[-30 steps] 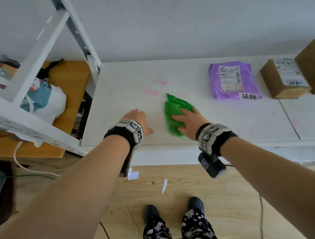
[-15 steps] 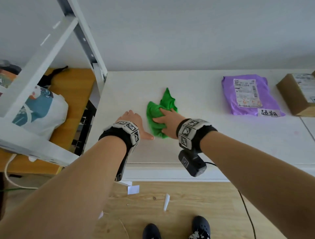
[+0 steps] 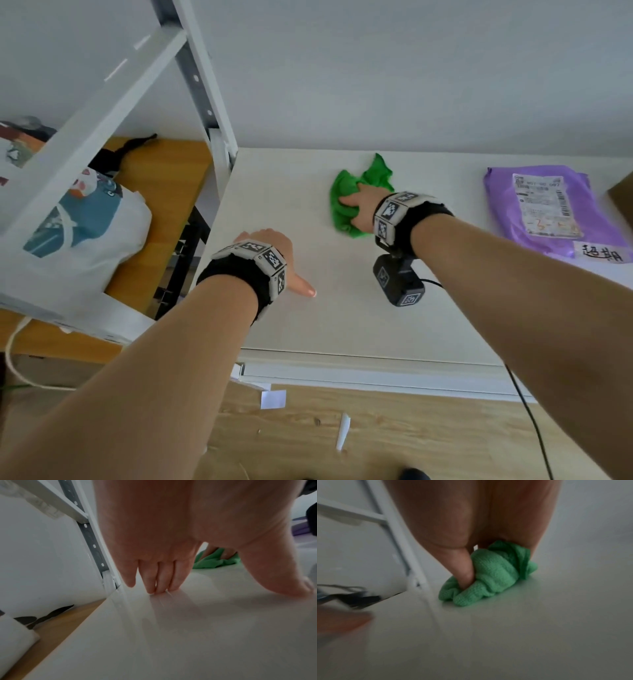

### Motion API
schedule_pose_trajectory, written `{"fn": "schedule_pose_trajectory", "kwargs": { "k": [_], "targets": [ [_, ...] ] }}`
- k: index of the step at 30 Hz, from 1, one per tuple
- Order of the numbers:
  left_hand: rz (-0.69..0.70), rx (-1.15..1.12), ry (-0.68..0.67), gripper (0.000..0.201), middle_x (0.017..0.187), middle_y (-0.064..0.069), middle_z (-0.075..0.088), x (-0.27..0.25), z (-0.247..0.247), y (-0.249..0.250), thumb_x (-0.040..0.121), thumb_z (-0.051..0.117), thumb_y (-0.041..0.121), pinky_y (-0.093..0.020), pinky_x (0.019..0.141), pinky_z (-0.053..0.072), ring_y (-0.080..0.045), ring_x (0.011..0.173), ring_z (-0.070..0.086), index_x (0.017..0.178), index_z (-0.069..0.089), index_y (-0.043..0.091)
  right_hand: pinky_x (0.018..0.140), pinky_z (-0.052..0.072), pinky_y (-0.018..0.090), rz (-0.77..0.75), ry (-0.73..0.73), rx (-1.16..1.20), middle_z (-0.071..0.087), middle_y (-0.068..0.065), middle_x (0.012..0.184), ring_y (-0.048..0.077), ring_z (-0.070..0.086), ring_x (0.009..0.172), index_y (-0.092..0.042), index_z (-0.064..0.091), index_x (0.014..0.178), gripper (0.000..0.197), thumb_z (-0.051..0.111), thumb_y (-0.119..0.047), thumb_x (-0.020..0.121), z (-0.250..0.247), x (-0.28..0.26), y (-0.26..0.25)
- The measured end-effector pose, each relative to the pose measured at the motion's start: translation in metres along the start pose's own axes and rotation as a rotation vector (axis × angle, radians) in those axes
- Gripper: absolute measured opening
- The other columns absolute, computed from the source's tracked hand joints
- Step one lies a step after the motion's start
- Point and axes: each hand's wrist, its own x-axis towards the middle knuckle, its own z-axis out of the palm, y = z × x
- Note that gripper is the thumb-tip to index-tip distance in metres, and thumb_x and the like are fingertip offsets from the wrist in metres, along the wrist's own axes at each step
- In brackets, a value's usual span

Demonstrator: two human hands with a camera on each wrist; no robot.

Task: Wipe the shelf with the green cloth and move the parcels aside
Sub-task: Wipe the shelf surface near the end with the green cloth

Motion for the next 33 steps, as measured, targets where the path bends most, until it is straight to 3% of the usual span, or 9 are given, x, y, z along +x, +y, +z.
{"fn": "schedule_pose_trajectory", "kwargs": {
  "k": [3,7,11,15,18,21,24,28,33],
  "targets": [
    [0.012,-0.012,-0.017,0.091,0.113,-0.006,0.067,0.001,0.0,-0.008,0.049,0.064,0.081,-0.035,0.09,0.05,-0.027,0.103,0.065,0.11,0.06,0.013,0.118,0.026,0.035,-0.171,-0.043,-0.056,0.013,0.017,0.158,0.038,0.027,0.142,-0.028,0.031,0.147,0.063,0.055,-0.018,0.09,0.008,-0.005,-0.036],
    [0.004,-0.056,-0.049,0.101,0.132,-0.008,0.058,0.004,-0.01,-0.02,0.054,0.064,0.079,-0.039,0.102,0.046,-0.029,0.121,0.057,0.129,0.052,0.012,0.113,0.021,0.022,-0.288,-0.015,-0.075,0.019,0.005,0.159,0.026,0.03,0.142,-0.03,0.039,0.143,0.056,0.053,-0.016,0.091,0.014,-0.02,-0.02],
    [-0.057,-0.021,-0.062,0.124,0.14,-0.013,0.046,0.01,-0.014,-0.031,0.034,0.059,0.085,-0.046,0.101,0.045,-0.033,0.124,0.052,0.133,0.045,0.013,0.116,0.02,0.024,-0.082,0.052,-0.052,0.025,0.004,0.158,0.022,0.026,0.145,-0.028,0.036,0.145,0.056,0.053,-0.021,0.093,-0.006,-0.002,0.024],
    [-0.056,0.005,-0.089,0.12,0.136,-0.013,0.047,0.021,-0.006,-0.034,0.038,0.067,0.082,-0.044,0.1,0.047,-0.032,0.121,0.054,0.133,0.043,0.013,0.119,0.02,0.03,0.077,0.085,-0.078,0.022,0.009,0.158,0.027,0.024,0.146,-0.028,0.029,0.148,0.058,0.05,-0.026,0.094,-0.021,0.035,0.038],
    [-0.015,0.015,-0.103,0.101,0.114,-0.01,0.064,0.03,-0.006,-0.036,0.033,0.065,0.084,-0.04,0.094,0.051,-0.03,0.103,0.064,0.106,0.059,0.015,0.12,0.022,0.037,0.069,0.085,-0.045,0.026,0.006,0.157,0.027,0.028,0.144,-0.027,0.03,0.148,0.058,0.049,-0.025,0.093,-0.03,0.056,0.02],
    [0.018,0.012,-0.136,0.09,0.092,-0.005,0.069,0.034,-0.011,-0.037,0.019,0.055,0.087,-0.038,0.088,0.054,-0.028,0.088,0.067,0.077,0.057,0.018,0.115,0.031,0.035,-0.051,0.095,-0.02,0.038,0.008,0.15,0.028,0.039,0.137,-0.019,0.041,0.143,0.05,0.051,-0.018,0.093,-0.031,0.068,-0.021],
    [0.036,0.022,-0.111,0.106,0.104,-0.006,0.068,0.034,-0.011,-0.041,0.026,0.056,0.087,-0.038,0.091,0.053,-0.028,0.095,0.065,0.103,0.06,0.014,0.113,0.034,0.032,-0.214,0.037,-0.045,0.036,0.008,0.152,0.03,0.044,0.134,-0.026,0.04,0.143,0.055,0.051,-0.013,0.091,-0.021,0.069,-0.066],
    [0.048,0.009,-0.077,0.115,0.115,-0.008,0.064,0.024,-0.009,-0.043,0.028,0.057,0.087,-0.04,0.092,0.052,-0.029,0.102,0.064,0.116,0.055,0.013,0.114,0.016,0.017,-0.408,-0.016,-0.106,0.016,0.004,0.16,0.021,0.026,0.145,-0.03,0.038,0.143,0.057,0.053,-0.014,0.091,-0.004,0.043,-0.075],
    [0.039,-0.018,-0.042,0.112,0.137,-0.01,0.044,0.016,-0.002,-0.047,0.046,0.072,0.075,-0.045,0.102,0.046,-0.03,0.126,0.05,0.133,0.041,0.012,0.114,0.017,0.019,-0.222,0.042,-0.094,0.021,0.0,0.159,0.019,0.027,0.145,-0.03,0.038,0.144,0.056,0.054,-0.018,0.092,-0.018,0.041,-0.031]
  ]
}}
